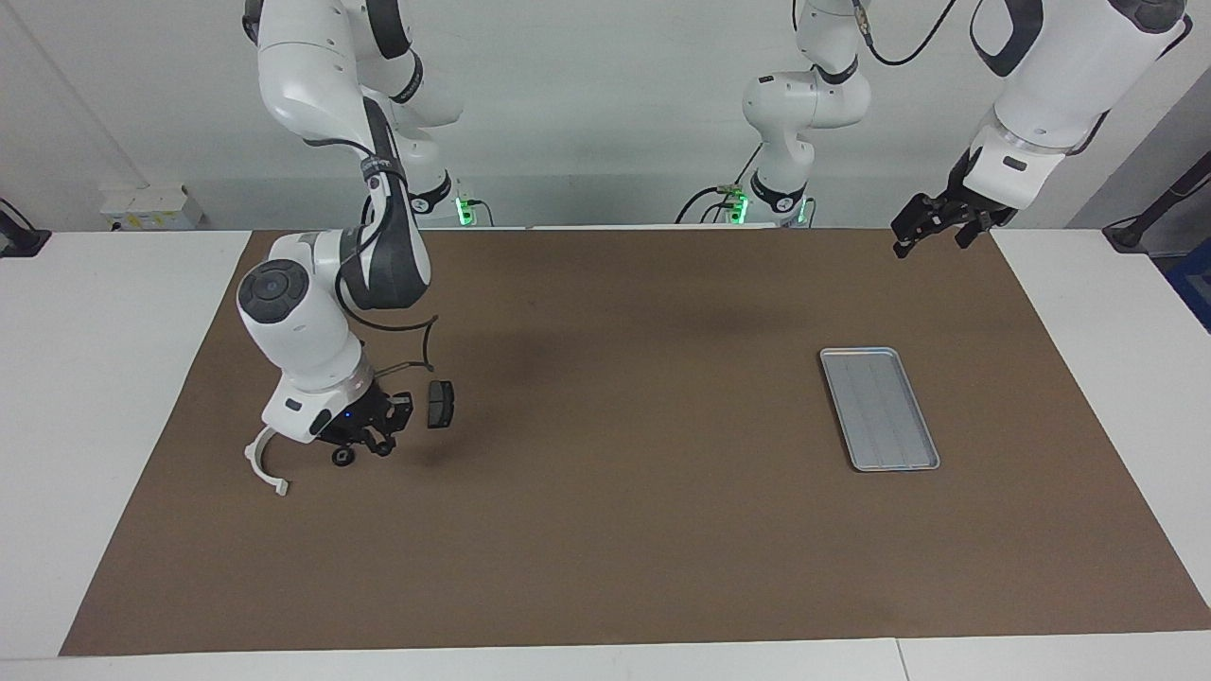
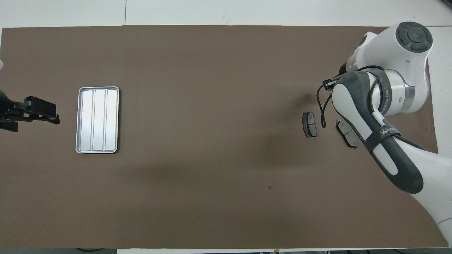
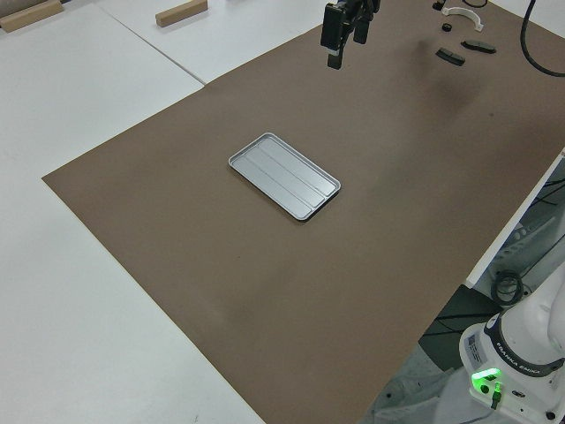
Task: Place bearing gear from tray to pile
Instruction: 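Carry the gear with the right gripper beside the first gear and release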
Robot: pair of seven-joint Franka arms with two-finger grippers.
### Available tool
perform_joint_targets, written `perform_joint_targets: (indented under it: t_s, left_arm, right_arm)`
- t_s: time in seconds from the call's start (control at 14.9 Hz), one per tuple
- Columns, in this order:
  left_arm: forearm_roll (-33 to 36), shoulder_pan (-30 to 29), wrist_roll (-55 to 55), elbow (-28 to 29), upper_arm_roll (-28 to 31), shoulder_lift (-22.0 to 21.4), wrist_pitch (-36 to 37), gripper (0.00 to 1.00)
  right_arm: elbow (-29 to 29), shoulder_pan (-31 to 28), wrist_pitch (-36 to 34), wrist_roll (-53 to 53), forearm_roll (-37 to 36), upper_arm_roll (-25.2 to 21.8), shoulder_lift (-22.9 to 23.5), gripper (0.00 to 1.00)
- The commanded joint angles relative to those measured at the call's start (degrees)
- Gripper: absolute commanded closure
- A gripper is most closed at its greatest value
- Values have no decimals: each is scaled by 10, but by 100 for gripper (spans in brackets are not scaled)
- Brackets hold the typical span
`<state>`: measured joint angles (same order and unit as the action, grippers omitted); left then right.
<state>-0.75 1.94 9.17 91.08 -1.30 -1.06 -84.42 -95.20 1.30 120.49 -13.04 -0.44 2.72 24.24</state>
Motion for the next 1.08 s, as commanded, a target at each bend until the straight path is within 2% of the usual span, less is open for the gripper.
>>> perform_joint_targets:
  t_s: [0.0,0.61,1.01]
  left_arm:
    - [8,0,-6,12,-2,-14,-7,0]
    - [8,0,-6,12,-1,-14,-7,0]
    - [9,0,-6,12,-1,-14,-7,0]
  right_arm:
    - [-56,-20,33,-34,6,9,-17,100]
    - [-123,-29,89,-58,6,9,-22,100]
    - [-135,-40,100,-81,6,8,-17,100]
